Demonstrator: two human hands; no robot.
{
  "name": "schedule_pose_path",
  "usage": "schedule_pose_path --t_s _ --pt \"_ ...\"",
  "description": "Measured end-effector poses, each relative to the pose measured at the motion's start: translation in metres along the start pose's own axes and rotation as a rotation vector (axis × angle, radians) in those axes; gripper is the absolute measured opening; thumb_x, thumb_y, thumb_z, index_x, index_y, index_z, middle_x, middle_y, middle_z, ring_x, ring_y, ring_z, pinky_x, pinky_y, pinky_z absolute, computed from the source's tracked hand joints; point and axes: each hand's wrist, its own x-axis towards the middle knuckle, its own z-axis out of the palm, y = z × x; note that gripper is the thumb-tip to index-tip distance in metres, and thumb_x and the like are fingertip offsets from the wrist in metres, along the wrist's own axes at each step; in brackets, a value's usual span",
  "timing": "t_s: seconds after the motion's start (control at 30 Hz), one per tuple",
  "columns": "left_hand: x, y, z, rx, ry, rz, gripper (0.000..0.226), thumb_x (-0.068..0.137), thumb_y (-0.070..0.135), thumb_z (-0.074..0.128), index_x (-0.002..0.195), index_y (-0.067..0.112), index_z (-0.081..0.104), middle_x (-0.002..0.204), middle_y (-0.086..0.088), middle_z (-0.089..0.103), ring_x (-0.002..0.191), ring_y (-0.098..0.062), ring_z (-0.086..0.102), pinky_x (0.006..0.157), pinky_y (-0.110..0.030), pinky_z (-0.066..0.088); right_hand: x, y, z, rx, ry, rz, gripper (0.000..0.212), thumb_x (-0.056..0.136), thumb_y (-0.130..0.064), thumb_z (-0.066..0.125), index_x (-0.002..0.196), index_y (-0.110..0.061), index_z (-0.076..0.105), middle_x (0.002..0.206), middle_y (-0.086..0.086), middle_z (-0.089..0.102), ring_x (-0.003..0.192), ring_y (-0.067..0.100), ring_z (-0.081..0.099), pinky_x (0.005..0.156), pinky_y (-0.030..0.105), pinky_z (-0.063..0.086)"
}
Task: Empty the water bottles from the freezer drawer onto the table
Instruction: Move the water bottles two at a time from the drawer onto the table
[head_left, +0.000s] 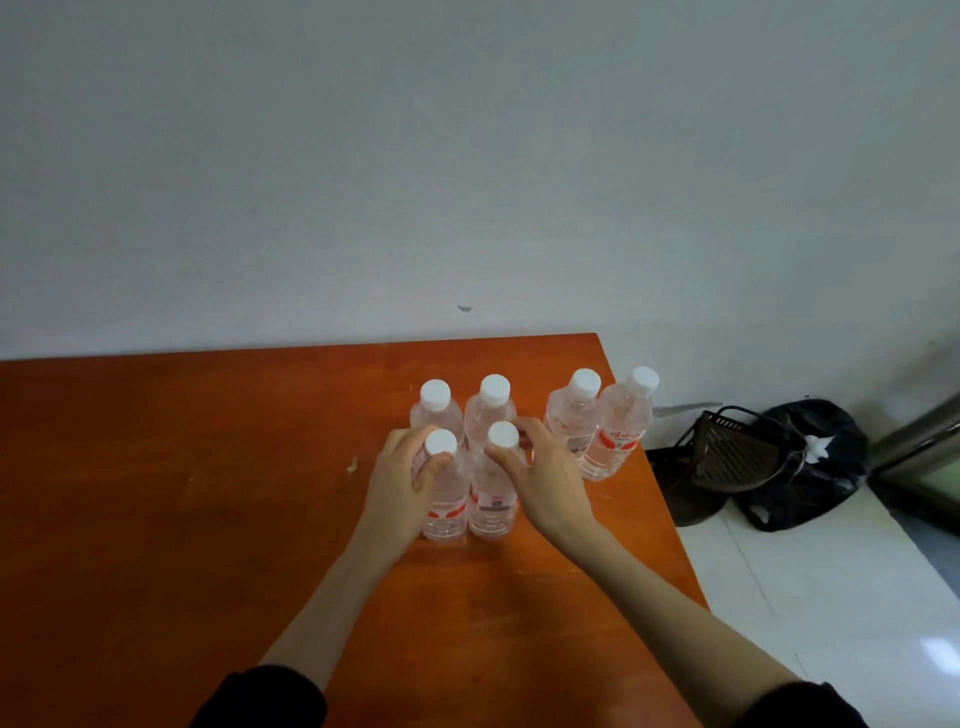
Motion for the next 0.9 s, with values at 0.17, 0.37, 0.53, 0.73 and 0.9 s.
schedule_pose_path --t_s 0.17,0.37,0.53,0.73,0.9 --pt "0.003 0.002 -0.006 0.022 -0.076 -0.014 0.035 0.092 0.026 0.049 0.126 0.015 0.048 0.123 -0.003 0.049 0.108 -0.009 0.046 0.088 -0.023 0.035 -0.001 0.003 -0.001 -0.027 -0.042 0.017 0.045 0.086 -0.043 0.057 0.124 -0.019 0.049 0.126 0.001 0.055 0.111 0.015 0.055 0.092 0.031 0.049" --pt "0.000 0.041 -0.019 0.205 0.026 0.179 0.041 0.090 0.032 0.051 0.128 0.017 0.045 0.133 -0.003 0.043 0.123 -0.015 0.036 0.097 -0.025 0.029 -0.012 -0.011 -0.026 -0.040 -0.091 -0.035 0.054 0.090 -0.047 0.048 0.135 -0.018 0.040 0.139 0.003 0.048 0.126 0.019 0.047 0.102 0.039 0.044" --pt "0.002 0.114 -0.014 0.323 -0.042 0.444 0.051 0.091 0.046 0.040 0.137 0.026 0.032 0.146 0.002 0.031 0.136 -0.013 0.025 0.109 -0.031 0.025 -0.035 -0.009 -0.109 -0.110 0.107 -0.042 0.052 0.093 -0.040 0.047 0.138 -0.016 0.037 0.143 0.005 0.043 0.129 0.020 0.044 0.107 0.039 0.039" --pt "-0.016 0.231 0.048 0.513 -0.143 0.832 0.066 0.089 0.060 0.021 0.145 0.034 0.000 0.158 0.003 -0.001 0.145 -0.018 -0.006 0.116 -0.043 -0.002 -0.109 0.028 -0.245 -0.621 0.364 0.029 0.074 0.089 -0.057 0.038 0.148 -0.026 0.005 0.158 0.001 0.007 0.146 0.022 0.005 0.118 0.048 0.009" --pt "-0.086 0.319 0.112 0.506 -0.202 1.070 0.076 0.077 0.069 0.005 0.144 0.036 -0.009 0.157 0.002 -0.010 0.144 -0.022 -0.011 0.115 -0.049 -0.004 -0.241 0.065 -0.336 -0.910 0.587 0.242 0.083 0.082 -0.070 0.032 0.145 -0.036 -0.009 0.157 0.000 -0.018 0.144 0.025 -0.018 0.115 0.059 -0.003"
